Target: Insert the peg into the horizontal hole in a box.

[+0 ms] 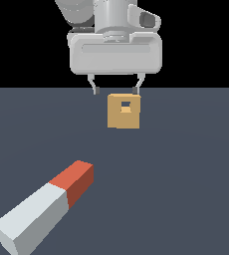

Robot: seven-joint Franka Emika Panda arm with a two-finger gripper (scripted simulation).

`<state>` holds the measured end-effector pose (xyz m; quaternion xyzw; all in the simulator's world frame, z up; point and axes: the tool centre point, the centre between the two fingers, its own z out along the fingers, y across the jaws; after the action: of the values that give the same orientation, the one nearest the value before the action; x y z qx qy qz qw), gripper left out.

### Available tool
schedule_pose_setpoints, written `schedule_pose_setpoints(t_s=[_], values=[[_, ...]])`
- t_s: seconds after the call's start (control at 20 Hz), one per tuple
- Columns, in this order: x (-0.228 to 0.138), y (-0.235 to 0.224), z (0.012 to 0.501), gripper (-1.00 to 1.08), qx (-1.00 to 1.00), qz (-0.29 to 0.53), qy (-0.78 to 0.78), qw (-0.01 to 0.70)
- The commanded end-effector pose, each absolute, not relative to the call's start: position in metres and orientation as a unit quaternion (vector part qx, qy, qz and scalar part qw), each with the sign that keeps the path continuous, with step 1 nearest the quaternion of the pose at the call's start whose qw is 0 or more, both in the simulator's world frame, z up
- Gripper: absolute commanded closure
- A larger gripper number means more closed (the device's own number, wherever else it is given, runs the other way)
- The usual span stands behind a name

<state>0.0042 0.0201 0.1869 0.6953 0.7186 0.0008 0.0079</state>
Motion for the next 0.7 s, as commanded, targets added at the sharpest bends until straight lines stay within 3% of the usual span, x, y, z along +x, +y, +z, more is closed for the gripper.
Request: schedule_pose_setpoints(t_s=[0.0,0.3,0.65], values=[[0.004,0.020,0.187,-0.92,0.695,0.001,0.719,0.008],[-0.001,0.006,0.179,-0.92,0.706,0.001,0.708,0.007],[-0.024,-0.048,0.151,-0.92,0.747,0.000,0.665,0.006]])
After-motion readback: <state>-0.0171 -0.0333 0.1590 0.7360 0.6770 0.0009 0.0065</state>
